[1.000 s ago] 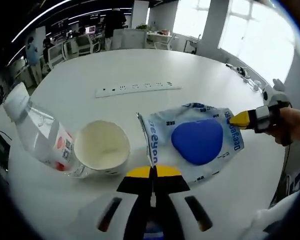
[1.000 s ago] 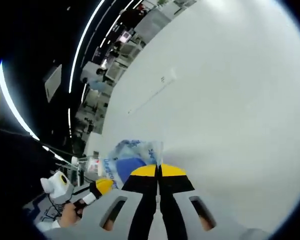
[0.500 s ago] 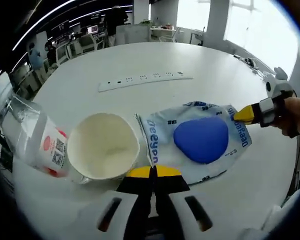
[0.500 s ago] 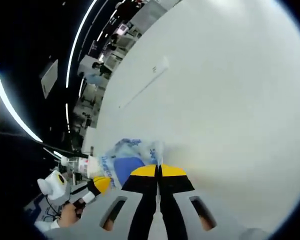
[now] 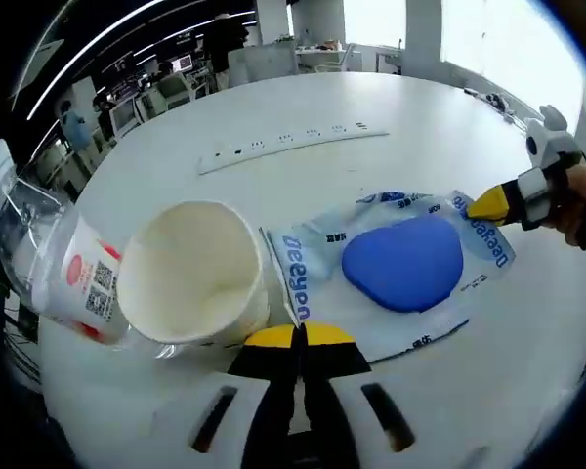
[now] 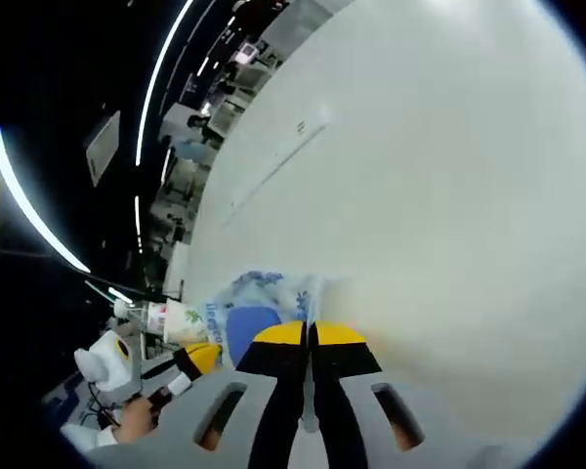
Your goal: Arrange the tabletop items into an orderly group along one side of the table until the central work area is clear of visible clutter.
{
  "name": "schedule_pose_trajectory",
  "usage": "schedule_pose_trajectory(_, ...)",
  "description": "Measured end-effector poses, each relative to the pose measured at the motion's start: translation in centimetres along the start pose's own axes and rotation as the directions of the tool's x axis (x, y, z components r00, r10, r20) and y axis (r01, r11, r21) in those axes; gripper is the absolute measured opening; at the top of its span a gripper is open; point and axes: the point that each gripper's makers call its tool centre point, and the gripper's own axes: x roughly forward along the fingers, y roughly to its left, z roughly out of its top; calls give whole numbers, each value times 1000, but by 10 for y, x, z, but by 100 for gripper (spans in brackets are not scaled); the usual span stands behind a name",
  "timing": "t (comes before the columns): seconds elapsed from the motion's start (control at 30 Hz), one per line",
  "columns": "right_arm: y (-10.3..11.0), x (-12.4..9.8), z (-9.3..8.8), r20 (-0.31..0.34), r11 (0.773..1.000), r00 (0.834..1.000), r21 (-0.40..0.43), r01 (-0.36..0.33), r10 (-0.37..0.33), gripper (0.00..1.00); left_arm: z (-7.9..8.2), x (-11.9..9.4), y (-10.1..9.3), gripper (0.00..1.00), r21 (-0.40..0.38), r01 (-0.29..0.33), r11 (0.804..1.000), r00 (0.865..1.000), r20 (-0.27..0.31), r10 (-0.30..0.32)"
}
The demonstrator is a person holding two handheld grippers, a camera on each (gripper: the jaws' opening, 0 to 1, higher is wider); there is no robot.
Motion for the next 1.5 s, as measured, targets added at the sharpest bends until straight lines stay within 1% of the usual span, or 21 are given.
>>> schedule_pose_trajectory(0.13, -1, 1, 0, 13, 1000, 1000, -8, 2, -2, 0, 0, 0, -1, 0, 33, -17, 999, 1000, 9, 17)
schedule_pose_trajectory(0.3, -3, 2, -1, 31, 1000, 1000, -23, 4, -3, 0, 0, 2, 1, 0, 20, -14, 1000, 1000, 11, 14)
schedule_pose_trajectory(0.37, -2, 2, 0, 33, 999, 999, -33, 5, -4, 0, 0, 2, -1, 0, 41, -19, 999, 1000, 9, 19)
schedule_pose_trajectory(0.57, -1, 2, 0, 37, 998, 999, -61, 23, -21, 0, -1, 3, 0, 0, 41, -30, 999, 1000, 7, 30)
schedule_pose_trajectory(0.7, -1, -3, 0, 19, 992, 1000, -121, 19, -17, 4, -1, 2, -1, 0, 44, -38, 998, 999, 9, 37)
schedule_pose_trajectory(0.73, -3, -8, 2, 24, 985, 999, -169, 43, -40, 7, -1, 2, -1, 0, 36, -36, 999, 999, 8, 36)
schedule_pose_trajectory(0.8, 4, -14, 7, 61, 969, 998, -242, 48, -35, 10, -1, 2, 0, 0, 35, -40, 999, 999, 8, 40)
schedule_pose_trajectory(0.87, 15, -22, 12, 91, 940, 996, -340, 37, -6, 1, -1, 2, -1, 0, 36, -48, 998, 999, 8, 48)
schedule_pose_trajectory(0.9, 19, -26, 10, 95, 935, 995, -351, 52, -20, 0, -1, 2, -1, 0, 36, -49, 998, 999, 8, 49)
schedule_pose_trajectory(0.93, 25, -30, 12, 115, 893, 993, -443, 81, -33, 0, -2, 2, -1, 0, 34, -52, 998, 999, 9, 52)
schedule_pose_trajectory(0.97, 35, -31, 8, 108, 851, 994, -519, 81, -28, 0, -2, 2, -1, 0, 32, -53, 998, 999, 10, 53)
schedule_pose_trajectory(1.03, 57, -25, -8, 44, 809, 999, -588, 8, 23, 0, -2, 2, -1, 0, 35, -54, 998, 998, 12, 54)
schedule_pose_trajectory(1.07, 60, -22, -16, 13, 810, 1000, -587, -1, 11, 0, -2, 2, -1, 0, 41, -55, 998, 998, 13, 54)
schedule_pose_trajectory(1.1, 62, -18, -22, -6, 799, 1000, -602, -1, -4, 0, -2, 2, -1, 0, 45, -55, 997, 998, 13, 55)
schedule_pose_trajectory(1.13, 65, -11, -30, -30, 764, 999, -645, -12, -9, 0, -1, 2, -1, 0, 47, -56, 997, 998, 13, 55)
schedule_pose_trajectory(1.17, 60, -8, -38, -55, 742, 998, -671, -6, -41, 0, -1, 2, -1, 0, 49, -56, 997, 998, 13, 55)
schedule_pose_trajectory(1.2, 49, -4, -46, -68, 706, 992, -707, 29, -110, 0, -1, 2, -1, 0, 51, -55, 997, 998, 13, 55)
schedule_pose_trajectory(1.23, 43, -2, -53, -93, 687, 986, -727, 27, -138, 0, -1, 2, -1, 0, 51, -55, 997, 998, 13, 54)
schedule_pose_trajectory(1.33, 24, 1, -72, -150, 674, 964, -737, 39, -220, 0, -1, 2, -1, 0, 68, -50, 996, 999, 11, 49)
schedule_pose_trajectory(1.43, 25, 3, -65, -127, 697, 971, -715, 54, -205, 0, -2, 1, -2, 0, 95, -47, 994, 999, 10, 46)
schedule_pose_trajectory(1.5, 25, 6, -63, -130, 702, 970, -711, 52, -204, 0, -2, 1, -3, 0, 103, -47, 994, 999, 11, 46)
